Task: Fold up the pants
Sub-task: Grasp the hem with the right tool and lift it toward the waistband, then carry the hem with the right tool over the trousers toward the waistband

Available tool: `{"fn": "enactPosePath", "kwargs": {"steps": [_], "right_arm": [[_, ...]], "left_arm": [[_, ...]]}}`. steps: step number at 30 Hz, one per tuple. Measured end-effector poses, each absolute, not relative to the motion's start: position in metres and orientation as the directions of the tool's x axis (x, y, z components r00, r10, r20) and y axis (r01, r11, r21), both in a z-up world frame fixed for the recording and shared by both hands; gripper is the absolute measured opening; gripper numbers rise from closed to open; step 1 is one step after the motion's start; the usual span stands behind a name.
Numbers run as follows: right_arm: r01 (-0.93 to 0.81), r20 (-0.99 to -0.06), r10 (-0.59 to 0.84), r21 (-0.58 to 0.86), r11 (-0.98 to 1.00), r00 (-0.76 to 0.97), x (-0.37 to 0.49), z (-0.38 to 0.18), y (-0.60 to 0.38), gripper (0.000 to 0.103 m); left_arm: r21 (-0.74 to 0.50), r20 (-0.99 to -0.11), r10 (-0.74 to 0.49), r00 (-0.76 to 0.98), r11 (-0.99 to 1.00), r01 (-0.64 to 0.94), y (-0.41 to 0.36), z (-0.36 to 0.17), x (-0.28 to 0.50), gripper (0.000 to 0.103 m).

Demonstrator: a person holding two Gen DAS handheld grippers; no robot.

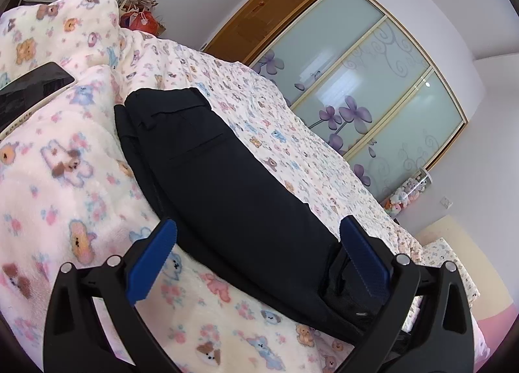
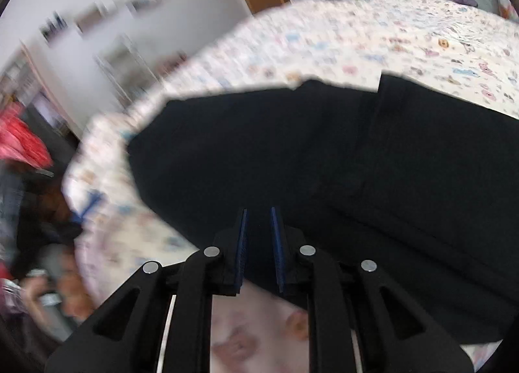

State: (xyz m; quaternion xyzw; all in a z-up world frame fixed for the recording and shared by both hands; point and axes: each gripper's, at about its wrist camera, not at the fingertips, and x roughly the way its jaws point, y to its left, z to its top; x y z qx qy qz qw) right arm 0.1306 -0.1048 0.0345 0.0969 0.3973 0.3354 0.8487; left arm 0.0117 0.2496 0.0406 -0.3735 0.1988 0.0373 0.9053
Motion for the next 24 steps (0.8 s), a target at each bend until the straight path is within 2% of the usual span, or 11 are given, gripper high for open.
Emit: {"fn": "enactPosePath", "kwargs": {"steps": [2, 5, 7, 12, 18, 24], "right_arm": [[-0.478, -0.568, 0.602, 0.371, 0.796, 0.561, 0.127, 0.052, -0.125, 0.016], [-0.447, -0.613, 0.405, 0.093, 0.889, 0.678, 0.131, 0.059, -0.128, 0.016], [-0.461, -0.638, 0.369, 0.025, 0.887, 0.675, 0.133, 0.054, -0.125, 0.016], [-0.494, -0.708, 0.335, -0.022, 0.869, 0.622, 0.141, 0.027, -0.108, 0.016], [-0.564, -0.694, 0.391, -0.026, 0.825, 0.605, 0.125, 0.027, -0.097, 0.016], [-0.523, -0.728, 0.281, -0.123, 0.844, 0.625, 0.133, 0.015, -0.084, 0.015]], "left_arm": [[-0.667, -0.391, -0.085, 0.917, 0.712, -0.218, 0.249, 0.039, 0.012, 0.101], [-0.665, -0.394, -0.092, 0.914, 0.715, -0.215, 0.247, 0.038, 0.014, 0.101], [-0.66, -0.392, -0.092, 0.915, 0.721, -0.21, 0.245, 0.039, 0.014, 0.101], [-0.665, -0.393, -0.094, 0.915, 0.716, -0.212, 0.248, 0.038, 0.014, 0.101], [-0.68, -0.394, -0.102, 0.913, 0.701, -0.215, 0.251, 0.036, 0.016, 0.101], [-0.682, -0.406, -0.112, 0.907, 0.698, -0.219, 0.251, 0.033, 0.018, 0.101]]}}
